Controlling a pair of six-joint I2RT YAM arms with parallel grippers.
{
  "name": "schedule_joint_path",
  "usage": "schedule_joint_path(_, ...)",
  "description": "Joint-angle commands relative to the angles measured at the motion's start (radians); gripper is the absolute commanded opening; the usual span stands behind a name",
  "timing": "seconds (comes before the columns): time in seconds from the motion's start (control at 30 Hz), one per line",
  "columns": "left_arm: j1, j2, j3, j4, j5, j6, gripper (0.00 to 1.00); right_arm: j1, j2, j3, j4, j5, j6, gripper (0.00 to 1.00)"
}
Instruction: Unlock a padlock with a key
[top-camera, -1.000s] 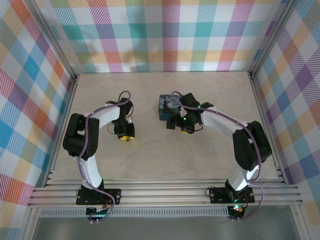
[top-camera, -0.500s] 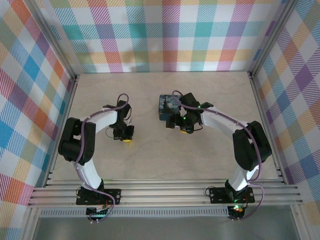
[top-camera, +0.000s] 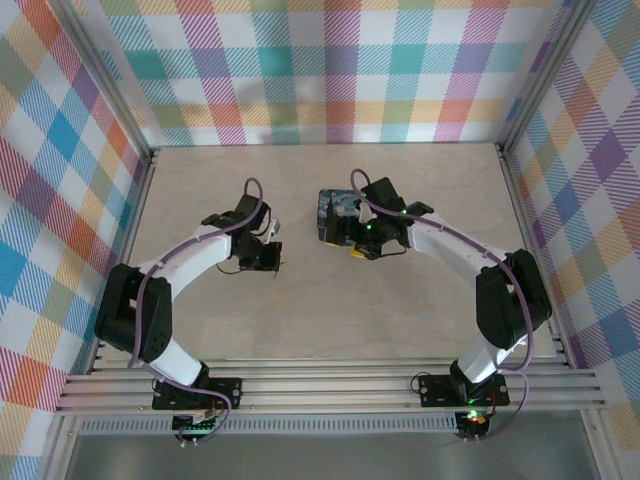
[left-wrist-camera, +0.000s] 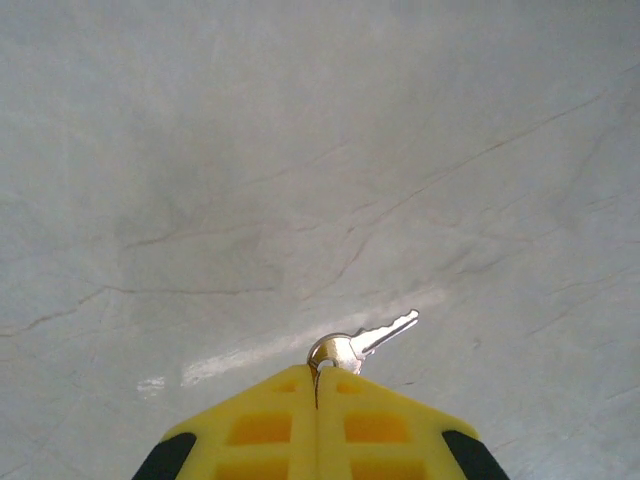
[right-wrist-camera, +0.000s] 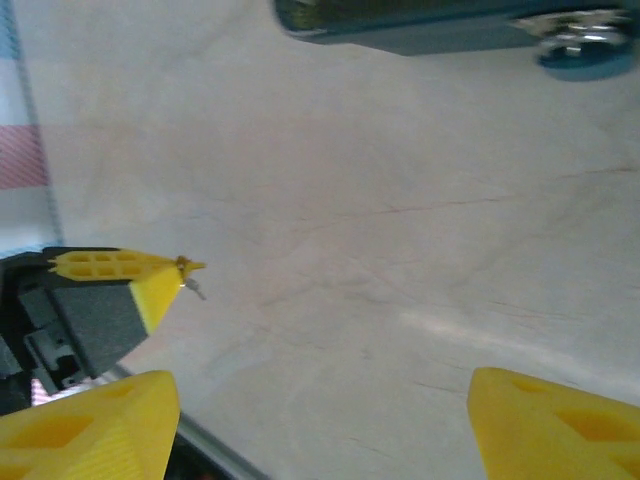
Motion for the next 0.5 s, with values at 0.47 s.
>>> schedule_joint_path(0.47,-0.089,-0.11,0.215,0.104,0.15,-0.268,0.0,-0.004,-0.05,0.04,0.299,-0.197,0.125,0.67)
